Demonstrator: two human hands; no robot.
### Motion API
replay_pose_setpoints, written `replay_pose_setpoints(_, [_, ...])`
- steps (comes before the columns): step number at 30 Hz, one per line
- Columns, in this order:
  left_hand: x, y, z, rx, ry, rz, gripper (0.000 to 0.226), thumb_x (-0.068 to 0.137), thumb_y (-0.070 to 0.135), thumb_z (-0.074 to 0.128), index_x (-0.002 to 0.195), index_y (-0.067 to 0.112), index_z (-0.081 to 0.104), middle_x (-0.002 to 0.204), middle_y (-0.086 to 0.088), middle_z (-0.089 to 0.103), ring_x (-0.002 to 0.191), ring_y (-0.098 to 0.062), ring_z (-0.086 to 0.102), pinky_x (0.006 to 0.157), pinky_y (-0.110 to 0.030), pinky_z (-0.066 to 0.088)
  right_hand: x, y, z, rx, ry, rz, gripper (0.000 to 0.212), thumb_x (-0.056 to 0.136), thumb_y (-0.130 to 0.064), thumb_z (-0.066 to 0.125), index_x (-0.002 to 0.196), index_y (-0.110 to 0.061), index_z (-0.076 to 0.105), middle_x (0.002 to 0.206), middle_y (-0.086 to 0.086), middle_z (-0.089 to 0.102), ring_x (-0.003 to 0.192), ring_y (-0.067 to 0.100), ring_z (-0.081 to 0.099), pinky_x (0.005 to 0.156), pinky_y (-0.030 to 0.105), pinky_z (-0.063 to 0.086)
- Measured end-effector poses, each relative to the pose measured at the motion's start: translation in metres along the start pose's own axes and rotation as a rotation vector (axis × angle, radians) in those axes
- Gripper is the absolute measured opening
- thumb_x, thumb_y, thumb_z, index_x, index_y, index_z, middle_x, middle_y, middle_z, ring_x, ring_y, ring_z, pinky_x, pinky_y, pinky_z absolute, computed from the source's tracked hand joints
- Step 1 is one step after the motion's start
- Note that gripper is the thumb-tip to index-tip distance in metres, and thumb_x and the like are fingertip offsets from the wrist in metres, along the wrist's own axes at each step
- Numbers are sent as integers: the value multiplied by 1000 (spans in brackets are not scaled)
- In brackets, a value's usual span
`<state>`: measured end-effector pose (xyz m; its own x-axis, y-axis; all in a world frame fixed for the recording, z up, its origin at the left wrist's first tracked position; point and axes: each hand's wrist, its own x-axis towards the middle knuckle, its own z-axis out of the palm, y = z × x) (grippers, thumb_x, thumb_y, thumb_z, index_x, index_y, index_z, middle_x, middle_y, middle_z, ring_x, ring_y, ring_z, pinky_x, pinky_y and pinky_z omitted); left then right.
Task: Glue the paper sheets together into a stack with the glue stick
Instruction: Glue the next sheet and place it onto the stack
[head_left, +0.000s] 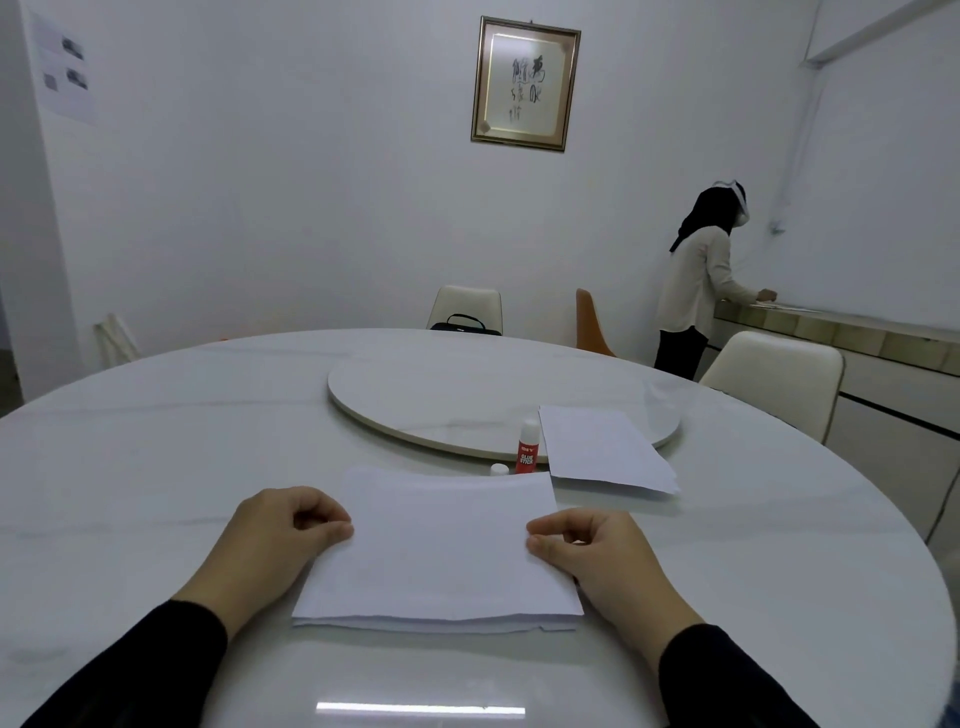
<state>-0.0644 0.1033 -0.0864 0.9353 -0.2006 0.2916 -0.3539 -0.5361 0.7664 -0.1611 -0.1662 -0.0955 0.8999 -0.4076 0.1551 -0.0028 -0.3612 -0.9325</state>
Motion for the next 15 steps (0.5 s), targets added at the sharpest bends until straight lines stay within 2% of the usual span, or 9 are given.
replay_pose_setpoints(4, [1, -5, 0, 15, -31, -26, 11, 73, 16, 77, 65, 23, 72, 70, 6, 72, 72, -9, 65, 62, -17, 42, 2, 2, 0, -71, 9, -32, 9, 72, -20, 81, 69, -28, 77, 65, -5, 56, 58, 6, 49, 50, 4, 38])
replay_pose_setpoints(10, [-2, -10, -2, 34, -63, -28, 13, 73, 14, 77, 68, 26, 72, 72, 2, 72, 74, -9, 65, 64, -16, 42, 2, 3, 1, -137, 3, -83, 9, 72, -20, 81, 70, -28, 76, 59, -7, 46, 45, -1, 43, 48, 5, 35])
replay_pose_setpoints(15, [-2, -10, 0, 94, -78, 12, 13, 78, 13, 72, 74, 25, 71, 75, 4, 71, 75, -4, 64, 64, -12, 40, 3, 4, 3, -178, 4, -103, 12, 73, -20, 80, 68, -29, 74, 58, -7, 44, 43, -1, 41, 48, 6, 34])
